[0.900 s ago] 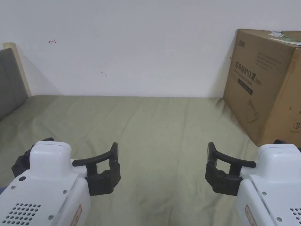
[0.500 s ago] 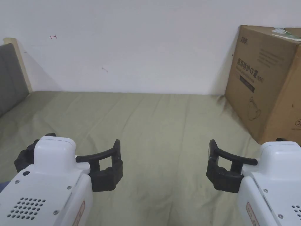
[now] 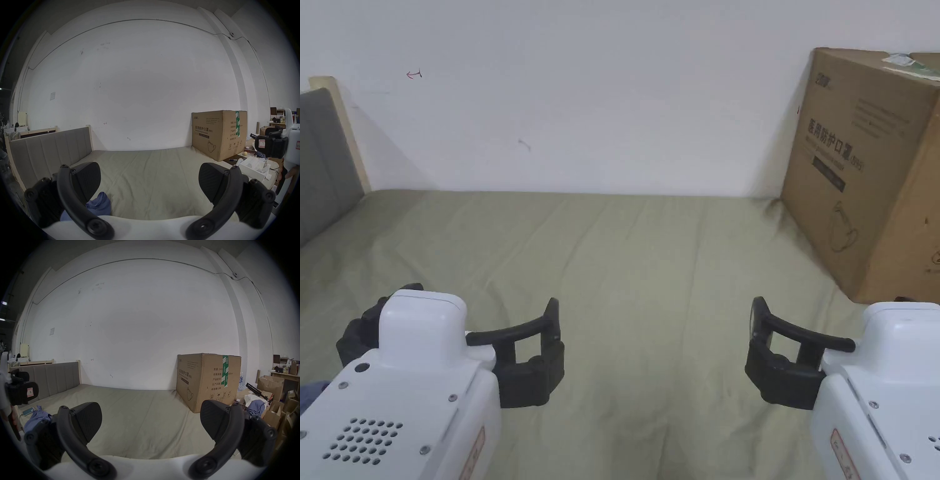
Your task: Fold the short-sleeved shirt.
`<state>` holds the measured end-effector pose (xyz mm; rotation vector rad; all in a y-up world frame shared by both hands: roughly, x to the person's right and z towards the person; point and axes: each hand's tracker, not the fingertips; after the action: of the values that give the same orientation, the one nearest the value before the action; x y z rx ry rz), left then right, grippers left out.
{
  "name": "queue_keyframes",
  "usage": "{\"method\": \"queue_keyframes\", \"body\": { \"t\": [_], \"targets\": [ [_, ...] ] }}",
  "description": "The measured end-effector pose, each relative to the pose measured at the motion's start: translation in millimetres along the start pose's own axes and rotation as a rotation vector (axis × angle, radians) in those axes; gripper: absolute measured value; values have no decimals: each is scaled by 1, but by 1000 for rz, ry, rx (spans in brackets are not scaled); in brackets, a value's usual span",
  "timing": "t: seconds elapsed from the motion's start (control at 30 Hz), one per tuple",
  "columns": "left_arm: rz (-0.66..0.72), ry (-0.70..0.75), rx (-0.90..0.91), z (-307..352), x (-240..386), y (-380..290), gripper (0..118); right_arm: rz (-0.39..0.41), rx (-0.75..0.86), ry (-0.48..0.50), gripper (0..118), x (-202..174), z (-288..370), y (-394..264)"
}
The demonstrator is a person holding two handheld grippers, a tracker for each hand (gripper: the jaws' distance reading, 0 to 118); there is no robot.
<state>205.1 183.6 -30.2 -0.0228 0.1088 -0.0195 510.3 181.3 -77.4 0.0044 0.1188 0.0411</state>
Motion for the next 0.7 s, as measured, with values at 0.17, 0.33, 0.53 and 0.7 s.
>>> {"method": "queue_keyframes", "body": {
  "t": [0.17, 0.33, 0.53, 0.7],
  "targets": [
    [16, -1, 2, 1, 0, 2, 118, -13, -8, 0, 118, 0, 0, -2],
    [-5, 4, 7, 1, 0, 2, 118, -1, -12, 1, 118, -2, -2, -4],
    [438, -42, -12, -3, -18, -12, 118, 255, 22, -57, 118, -26, -3, -1],
    [953, -35, 12, -3, -34, -42, 118, 634, 63, -28, 118, -58, 2, -11]
  ]
}}
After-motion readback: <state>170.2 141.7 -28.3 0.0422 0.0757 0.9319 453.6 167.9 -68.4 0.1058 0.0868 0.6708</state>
